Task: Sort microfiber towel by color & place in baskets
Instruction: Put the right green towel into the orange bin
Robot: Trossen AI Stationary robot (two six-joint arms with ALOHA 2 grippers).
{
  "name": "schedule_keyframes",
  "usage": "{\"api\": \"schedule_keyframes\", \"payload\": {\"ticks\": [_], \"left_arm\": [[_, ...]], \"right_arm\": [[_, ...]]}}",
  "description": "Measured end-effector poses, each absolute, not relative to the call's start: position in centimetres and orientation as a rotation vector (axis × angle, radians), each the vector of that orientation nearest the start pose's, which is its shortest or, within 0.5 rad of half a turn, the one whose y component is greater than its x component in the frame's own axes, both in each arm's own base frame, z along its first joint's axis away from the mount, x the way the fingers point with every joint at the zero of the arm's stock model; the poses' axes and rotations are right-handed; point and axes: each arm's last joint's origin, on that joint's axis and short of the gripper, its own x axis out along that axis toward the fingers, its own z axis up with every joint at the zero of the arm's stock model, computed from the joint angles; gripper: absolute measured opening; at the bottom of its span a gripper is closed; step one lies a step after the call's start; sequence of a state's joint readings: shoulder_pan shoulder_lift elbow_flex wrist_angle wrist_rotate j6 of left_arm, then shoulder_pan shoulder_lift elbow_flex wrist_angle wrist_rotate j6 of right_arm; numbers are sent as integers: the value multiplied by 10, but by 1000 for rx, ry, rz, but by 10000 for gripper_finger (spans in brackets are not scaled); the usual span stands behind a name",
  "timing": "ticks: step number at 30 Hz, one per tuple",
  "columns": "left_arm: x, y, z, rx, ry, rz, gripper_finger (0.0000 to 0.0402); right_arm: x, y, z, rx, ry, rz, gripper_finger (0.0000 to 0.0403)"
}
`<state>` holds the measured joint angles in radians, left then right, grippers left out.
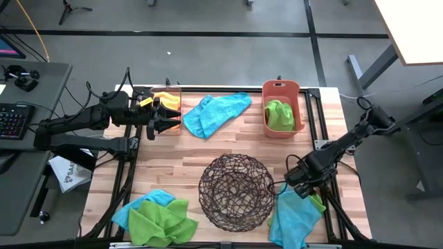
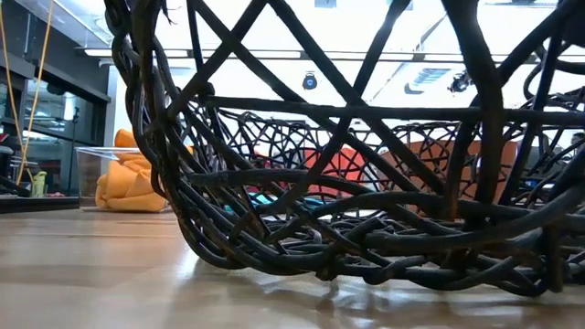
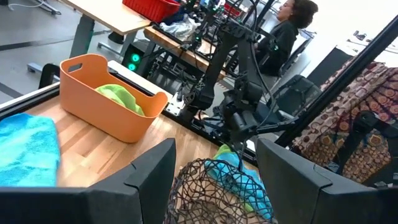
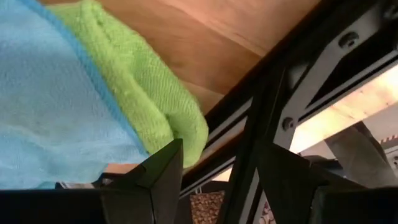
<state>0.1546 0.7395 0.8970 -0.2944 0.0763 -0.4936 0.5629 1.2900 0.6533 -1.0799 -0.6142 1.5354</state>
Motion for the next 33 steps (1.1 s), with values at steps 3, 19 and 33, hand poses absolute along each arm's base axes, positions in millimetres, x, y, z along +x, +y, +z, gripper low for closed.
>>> {"api": "schedule_keyframes", "payload": {"ticks": [3, 19, 33], "left_arm": [[152, 21, 366, -511, 114, 110, 213], [152, 21, 366, -534, 110, 111, 213], [152, 21, 367, -534, 103, 110, 213]], "right_arm": [[134, 104, 165, 1015, 2018, -609, 195], [130, 103, 142, 1022, 2002, -434, 158], [145, 112, 175, 969, 1971, -275, 3]]}}
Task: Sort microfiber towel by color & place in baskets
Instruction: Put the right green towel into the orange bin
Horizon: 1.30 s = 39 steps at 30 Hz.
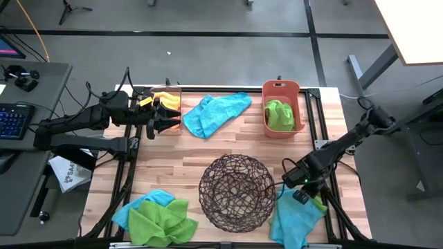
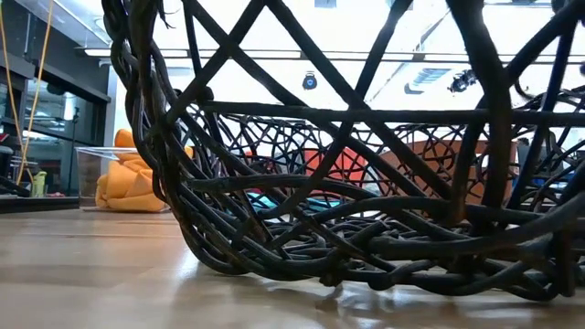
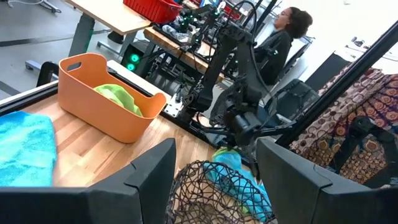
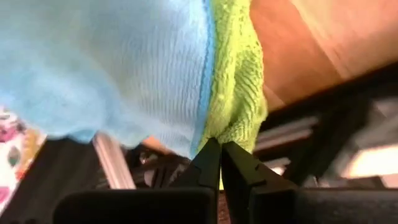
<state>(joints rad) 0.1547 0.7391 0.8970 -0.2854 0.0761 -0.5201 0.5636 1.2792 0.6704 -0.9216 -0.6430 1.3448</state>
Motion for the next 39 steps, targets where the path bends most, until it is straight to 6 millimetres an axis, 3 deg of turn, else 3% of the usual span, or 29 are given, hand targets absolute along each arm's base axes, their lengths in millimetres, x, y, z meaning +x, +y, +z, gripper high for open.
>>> {"api": "schedule_keyframes", "payload": {"ticks": [9, 18, 24, 28, 34, 39], "left_arm": [[151, 23, 367, -528, 99, 119, 213], [151, 23, 367, -509, 98, 118, 213], [151, 23, 367, -507, 99, 117, 213], [151, 23, 367, -509, 99, 117, 213], [152, 23, 373, -527, 35, 96, 213], [152, 18, 395, -484, -165, -35, 213]], "right_arm": [[149, 105, 293, 721, 1822, -493, 1], [153, 96, 386, 810, 1278, -468, 0], [150, 92, 413, 856, 1171, -420, 0], [149, 81, 432, 804, 924, -491, 0], [147, 37, 464, 605, 459, -783, 0], [143, -7, 464, 439, 442, -1029, 0]]}}
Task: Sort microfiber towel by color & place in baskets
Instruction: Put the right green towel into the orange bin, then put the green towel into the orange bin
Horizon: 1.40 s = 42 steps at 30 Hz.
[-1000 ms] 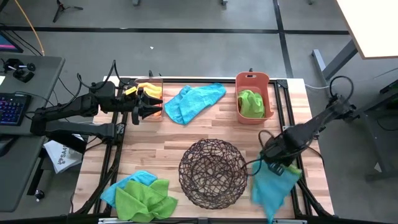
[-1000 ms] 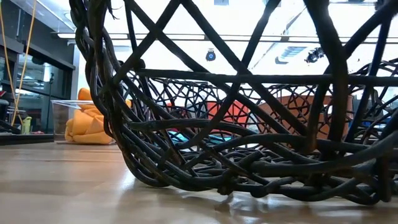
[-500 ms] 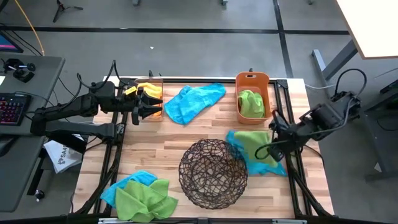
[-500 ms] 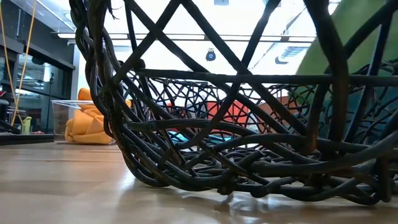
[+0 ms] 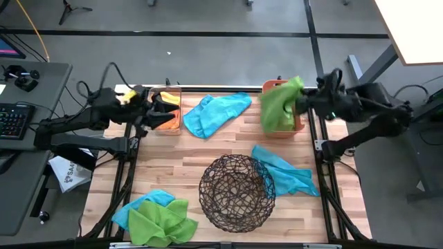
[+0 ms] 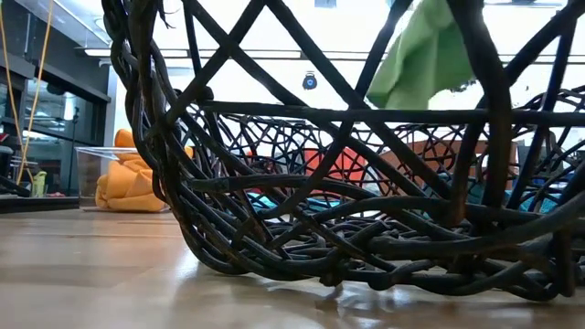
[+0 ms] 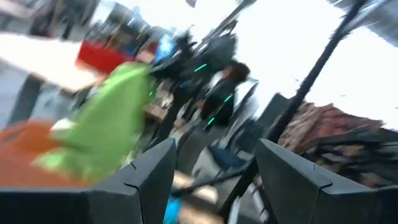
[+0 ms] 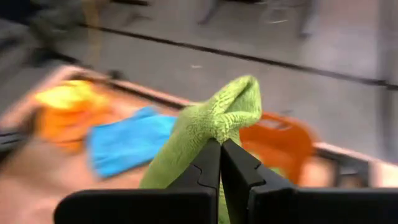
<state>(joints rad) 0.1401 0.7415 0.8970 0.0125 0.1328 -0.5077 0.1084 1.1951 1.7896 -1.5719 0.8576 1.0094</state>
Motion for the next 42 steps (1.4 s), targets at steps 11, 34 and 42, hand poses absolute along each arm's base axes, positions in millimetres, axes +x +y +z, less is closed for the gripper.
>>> {"api": "schedule_keyframes", "payload": {"ticks": [11, 34, 42], "left_arm": [[147, 15, 415, -445, -368, -93, 213], [144, 16, 421, -509, -448, -81, 213], [146, 16, 416, -515, -386, -77, 213]], "right_arm": [[176, -68, 403, 394, 767, -943, 0], [164, -152, 242, 694, 838, -1148, 19], [165, -157, 287, 662, 821, -1110, 177]]}}
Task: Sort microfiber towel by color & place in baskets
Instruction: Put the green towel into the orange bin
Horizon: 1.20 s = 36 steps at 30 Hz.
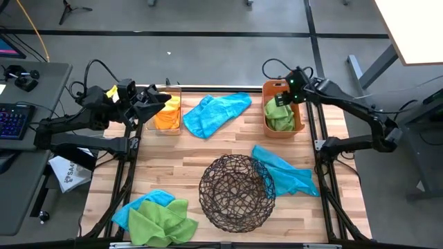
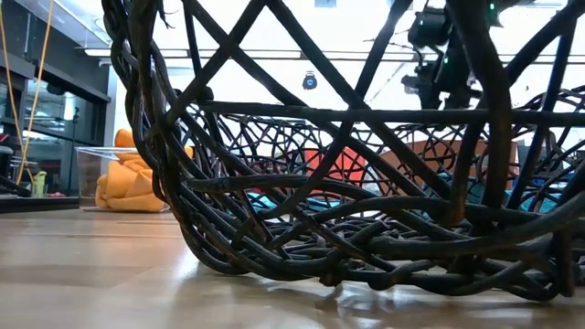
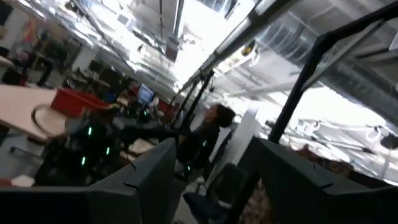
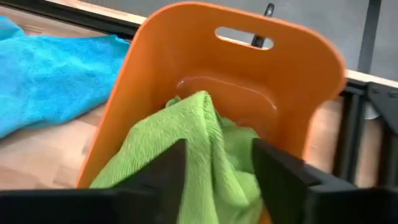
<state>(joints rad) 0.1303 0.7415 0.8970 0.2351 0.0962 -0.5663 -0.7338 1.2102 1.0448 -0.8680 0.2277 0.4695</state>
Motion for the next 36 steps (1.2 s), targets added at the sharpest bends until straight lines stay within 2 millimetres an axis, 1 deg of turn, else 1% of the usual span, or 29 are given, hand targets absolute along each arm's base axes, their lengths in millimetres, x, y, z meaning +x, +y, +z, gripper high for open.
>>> {"api": "schedule_keyframes", "payload": {"ticks": [3, 5, 7, 9, 11, 13, 14, 16, 18, 19, 20, 22, 24, 26, 28, 30, 33, 36], "left_arm": [[146, 15, 413, -517, -330, -90, 213], [145, 15, 412, -530, -238, -68, 213], [143, 15, 406, -535, -45, -13, 213], [146, 13, 394, -540, 187, 19, 213], [153, 7, 375, -570, 414, -18, 213], [159, -7, 356, -618, 654, -119, 213], [161, -17, 346, -621, 784, -170, 213], [158, -41, 330, -594, 1032, -261, 213], [153, -67, 320, -525, 1187, -340, 213], [150, -81, 317, -495, 1232, -377, 213], [148, -96, 316, -478, 1257, -417, 213], [142, -126, 316, -469, 1248, -479, 213], [136, -156, 313, -455, 1215, -488, 213], [133, -184, 304, -423, 1171, -469, 213], [134, -209, 291, -374, 1162, -424, 213], [141, -232, 277, -327, 1200, -369, 213], [157, -262, 259, -264, 1312, -325, 213], [172, -287, 247, -177, 1387, -290, 213]], "right_arm": [[161, -153, 306, 651, 872, -1090, 242], [160, -150, 323, 675, 864, -1053, 276], [158, -145, 341, 731, 829, -1010, 300], [159, -136, 359, 780, 758, -963, 314], [160, -123, 377, 796, 675, -919, 319], [160, -108, 391, 815, 615, -874, 320], [160, -100, 397, 826, 590, -857, 320], [158, -84, 406, 845, 550, -831, 320], [155, -68, 410, 859, 534, -817, 320], [152, -61, 410, 862, 537, -812, 320], [150, -54, 410, 864, 546, -815, 320], [146, -43, 408, 858, 580, -832, 320], [144, -34, 405, 840, 614, -854, 320], [142, -28, 403, 810, 653, -864, 320], [143, -23, 401, 772, 681, -865, 320], [142, -19, 399, 739, 704, -869, 320], [139, -15, 398, 711, 734, -859, 320], [136, -13, 396, 681, 776, -855, 320]]}}
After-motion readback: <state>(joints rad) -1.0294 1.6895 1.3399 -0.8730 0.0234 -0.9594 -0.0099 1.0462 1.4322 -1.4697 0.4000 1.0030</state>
